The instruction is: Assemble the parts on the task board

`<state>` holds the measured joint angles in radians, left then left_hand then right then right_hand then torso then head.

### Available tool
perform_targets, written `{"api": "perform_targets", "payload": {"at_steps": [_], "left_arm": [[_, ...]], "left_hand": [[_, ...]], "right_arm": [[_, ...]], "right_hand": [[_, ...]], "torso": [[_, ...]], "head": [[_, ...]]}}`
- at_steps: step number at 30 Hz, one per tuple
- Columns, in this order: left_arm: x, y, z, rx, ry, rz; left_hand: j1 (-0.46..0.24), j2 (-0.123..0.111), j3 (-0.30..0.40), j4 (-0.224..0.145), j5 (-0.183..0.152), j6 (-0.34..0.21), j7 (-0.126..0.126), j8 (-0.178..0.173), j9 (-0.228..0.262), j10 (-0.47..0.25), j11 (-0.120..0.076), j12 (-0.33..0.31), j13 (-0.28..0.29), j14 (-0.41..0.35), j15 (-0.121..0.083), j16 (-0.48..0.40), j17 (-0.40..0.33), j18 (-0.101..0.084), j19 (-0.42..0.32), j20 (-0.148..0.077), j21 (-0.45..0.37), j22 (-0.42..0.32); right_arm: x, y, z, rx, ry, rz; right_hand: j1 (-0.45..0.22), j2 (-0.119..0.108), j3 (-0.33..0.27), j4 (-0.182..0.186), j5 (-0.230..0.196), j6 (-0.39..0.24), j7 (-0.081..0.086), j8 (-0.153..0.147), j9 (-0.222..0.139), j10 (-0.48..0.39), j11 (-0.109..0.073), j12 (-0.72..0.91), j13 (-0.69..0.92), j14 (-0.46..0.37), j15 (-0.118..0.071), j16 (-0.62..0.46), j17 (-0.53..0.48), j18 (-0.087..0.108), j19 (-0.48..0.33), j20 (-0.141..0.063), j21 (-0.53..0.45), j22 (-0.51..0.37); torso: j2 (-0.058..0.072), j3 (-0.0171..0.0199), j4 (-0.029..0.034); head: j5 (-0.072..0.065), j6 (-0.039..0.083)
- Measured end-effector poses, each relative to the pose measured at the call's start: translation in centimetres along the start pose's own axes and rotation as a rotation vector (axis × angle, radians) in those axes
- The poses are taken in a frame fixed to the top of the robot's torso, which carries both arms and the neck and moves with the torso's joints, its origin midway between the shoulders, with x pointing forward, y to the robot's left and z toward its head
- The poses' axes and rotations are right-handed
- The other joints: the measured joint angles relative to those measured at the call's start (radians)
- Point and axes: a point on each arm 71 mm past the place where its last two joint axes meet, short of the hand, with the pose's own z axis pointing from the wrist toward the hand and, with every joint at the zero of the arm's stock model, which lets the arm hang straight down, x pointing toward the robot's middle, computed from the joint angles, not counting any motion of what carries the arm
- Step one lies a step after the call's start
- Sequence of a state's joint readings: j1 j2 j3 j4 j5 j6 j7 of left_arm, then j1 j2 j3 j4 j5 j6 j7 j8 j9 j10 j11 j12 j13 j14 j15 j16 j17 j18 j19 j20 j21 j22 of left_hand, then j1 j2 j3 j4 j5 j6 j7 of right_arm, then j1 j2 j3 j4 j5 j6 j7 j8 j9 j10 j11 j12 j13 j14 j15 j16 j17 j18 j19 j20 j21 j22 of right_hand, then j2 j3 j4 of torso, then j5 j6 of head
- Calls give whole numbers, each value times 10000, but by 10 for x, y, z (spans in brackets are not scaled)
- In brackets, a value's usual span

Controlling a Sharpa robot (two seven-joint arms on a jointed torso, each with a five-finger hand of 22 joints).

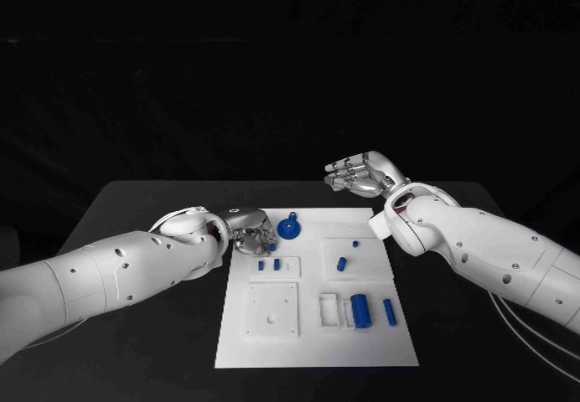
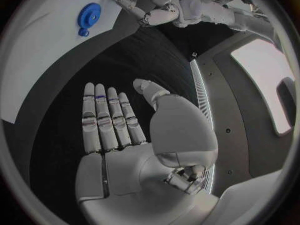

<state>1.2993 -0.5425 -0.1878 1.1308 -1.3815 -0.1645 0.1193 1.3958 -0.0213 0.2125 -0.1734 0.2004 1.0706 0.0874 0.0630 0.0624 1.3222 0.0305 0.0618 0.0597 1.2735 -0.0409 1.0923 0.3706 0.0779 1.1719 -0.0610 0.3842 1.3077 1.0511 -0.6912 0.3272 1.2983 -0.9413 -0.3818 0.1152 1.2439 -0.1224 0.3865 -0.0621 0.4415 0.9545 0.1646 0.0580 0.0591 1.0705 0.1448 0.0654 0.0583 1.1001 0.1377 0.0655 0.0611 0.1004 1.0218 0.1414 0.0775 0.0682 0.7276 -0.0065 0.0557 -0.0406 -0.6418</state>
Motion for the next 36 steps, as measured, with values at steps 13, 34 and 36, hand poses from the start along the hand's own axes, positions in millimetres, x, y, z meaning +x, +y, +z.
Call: {"api": "perform_targets", "payload": {"at_steps": [13, 34, 36], "left_arm": [[-2, 12, -9, -318, -117, 39], [-37, 58, -50, -1775, -2271, -4267], [-40, 55, -56, -1770, -2451, -5366]], "left_hand": [[0, -300, 265, 122, 0, -1805, -177, 0, -38, -37, 37, 0, -1, -71, -1, 106, -33, 0, 0, 0, -187, 0], [-101, -508, 622, 371, -53, -188, 412, 0, -6, -787, 399, 0, -3, -569, 284, -2342, -1014, 0, -475, 296, -1428, -309], [-147, -554, 607, 388, -60, -252, 379, 0, -7, -1186, 511, 0, -3, -812, 419, -3031, -1265, 1, -742, 415, -1842, -566]], "right_arm": [[-3, -1, -1, 26, -30, -40], [-13, -19, -16, 423, 1681, -2839], [-13, -22, -20, 578, 1967, -3368]], "right_hand": [[0, 0, -28, -28, 39, 0, 0, 0, 0, -36, 36, 0, 0, -35, 35, 0, 0, 0, -36, 36, 0, 0], [403, 180, -459, -1394, -466, 1660, -431, 61, 63, 1413, -663, -49, 0, 3679, -1443, 981, 1181, 60, 2700, -1726, 2999, 1656], [353, 230, -516, -1460, -629, 1725, -430, 60, 63, 1455, -705, -49, 0, 3641, -1503, 1849, 1749, 62, 2793, -1788, 3564, 2085]], "torso": [[-4, -6, -9], [-12, 12, 1], [-12, 12, 8]], "head": [[-16, -6], [-299, 124], [-314, 136]]}}
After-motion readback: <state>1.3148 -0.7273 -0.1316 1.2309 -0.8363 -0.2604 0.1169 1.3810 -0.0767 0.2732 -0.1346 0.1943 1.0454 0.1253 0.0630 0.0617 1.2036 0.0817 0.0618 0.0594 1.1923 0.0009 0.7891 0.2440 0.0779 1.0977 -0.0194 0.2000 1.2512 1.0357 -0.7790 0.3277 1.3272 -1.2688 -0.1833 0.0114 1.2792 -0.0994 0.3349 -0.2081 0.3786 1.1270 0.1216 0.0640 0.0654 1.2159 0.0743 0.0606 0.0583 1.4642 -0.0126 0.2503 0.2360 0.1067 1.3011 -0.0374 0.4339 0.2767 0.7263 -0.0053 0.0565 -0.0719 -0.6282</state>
